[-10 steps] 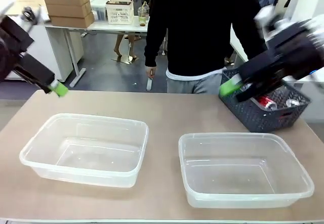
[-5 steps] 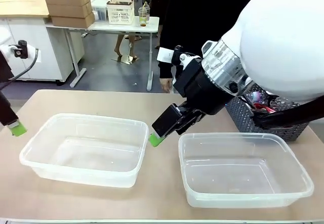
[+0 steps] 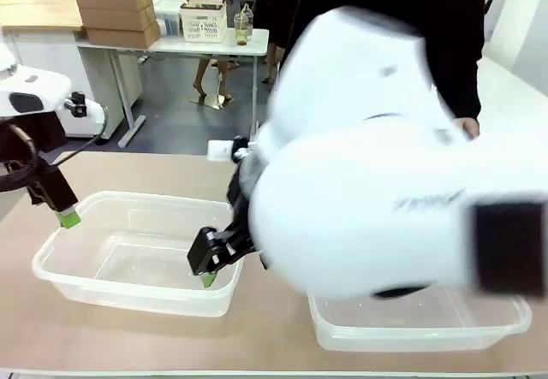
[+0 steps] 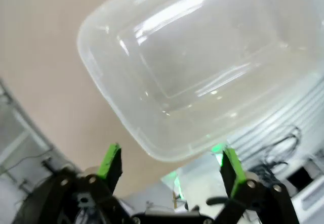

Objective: Sort the waste into each basket.
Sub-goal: Pick up the Organizing box on the left side of the table and lift it.

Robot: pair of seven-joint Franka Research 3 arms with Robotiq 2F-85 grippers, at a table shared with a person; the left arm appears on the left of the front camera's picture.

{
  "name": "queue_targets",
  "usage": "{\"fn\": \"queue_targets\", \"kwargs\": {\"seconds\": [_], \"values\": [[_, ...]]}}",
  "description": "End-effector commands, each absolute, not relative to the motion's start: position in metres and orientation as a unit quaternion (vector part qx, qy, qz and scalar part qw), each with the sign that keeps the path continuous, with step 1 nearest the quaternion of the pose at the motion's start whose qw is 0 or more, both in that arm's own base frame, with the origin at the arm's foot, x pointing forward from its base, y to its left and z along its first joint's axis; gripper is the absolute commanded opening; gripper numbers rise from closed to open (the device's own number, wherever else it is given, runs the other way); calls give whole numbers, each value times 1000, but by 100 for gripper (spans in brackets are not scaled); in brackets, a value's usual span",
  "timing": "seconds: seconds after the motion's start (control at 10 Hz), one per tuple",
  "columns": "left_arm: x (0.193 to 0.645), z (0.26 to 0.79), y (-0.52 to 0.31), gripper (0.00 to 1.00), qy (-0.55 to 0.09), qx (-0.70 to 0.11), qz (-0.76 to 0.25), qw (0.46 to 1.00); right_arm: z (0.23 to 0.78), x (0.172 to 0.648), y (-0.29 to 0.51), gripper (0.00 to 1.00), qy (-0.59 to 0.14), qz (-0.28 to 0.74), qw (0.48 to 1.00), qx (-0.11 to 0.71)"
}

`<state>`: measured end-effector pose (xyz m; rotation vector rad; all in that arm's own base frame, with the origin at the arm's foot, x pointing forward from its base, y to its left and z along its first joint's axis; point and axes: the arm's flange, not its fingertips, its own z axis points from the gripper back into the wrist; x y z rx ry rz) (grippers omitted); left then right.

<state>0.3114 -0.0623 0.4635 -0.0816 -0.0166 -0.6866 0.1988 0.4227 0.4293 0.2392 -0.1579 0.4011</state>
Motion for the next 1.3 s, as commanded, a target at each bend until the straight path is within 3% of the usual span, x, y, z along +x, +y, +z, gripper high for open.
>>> {"fn": "queue_targets", "kwargs": {"seconds": [0.0,0.1,0.2,0.3,0.4,0.6,0.7,1.0,1.1,1.2], "values": [[299,389,-48,100,25,32,-242,969,414,225,460,100,-79,96,992,-6],[306,372,-39,100,-6,-16,-196,980,415,231,449,100,-132,75,988,-23],[328,441,-56,100,10,-15,-301,953,412,209,431,100,-90,157,981,68],[328,441,-56,100,10,-15,-301,953,412,209,431,100,-90,157,981,68],[347,417,-47,100,16,-13,-252,967,406,222,427,100,-117,116,986,27],[364,398,-55,100,21,-7,-217,976,387,244,446,100,-92,12,994,58],[362,382,-52,100,14,0,-215,977,377,256,453,100,-127,8,991,46],[360,356,-44,100,41,-30,-196,979,357,271,459,100,-87,-36,994,53],[359,351,-41,100,43,-38,-170,984,353,274,455,69,-61,-31,997,34],[357,352,-38,41,43,-32,-162,985,352,272,457,40,-62,-28,997,30]]}}
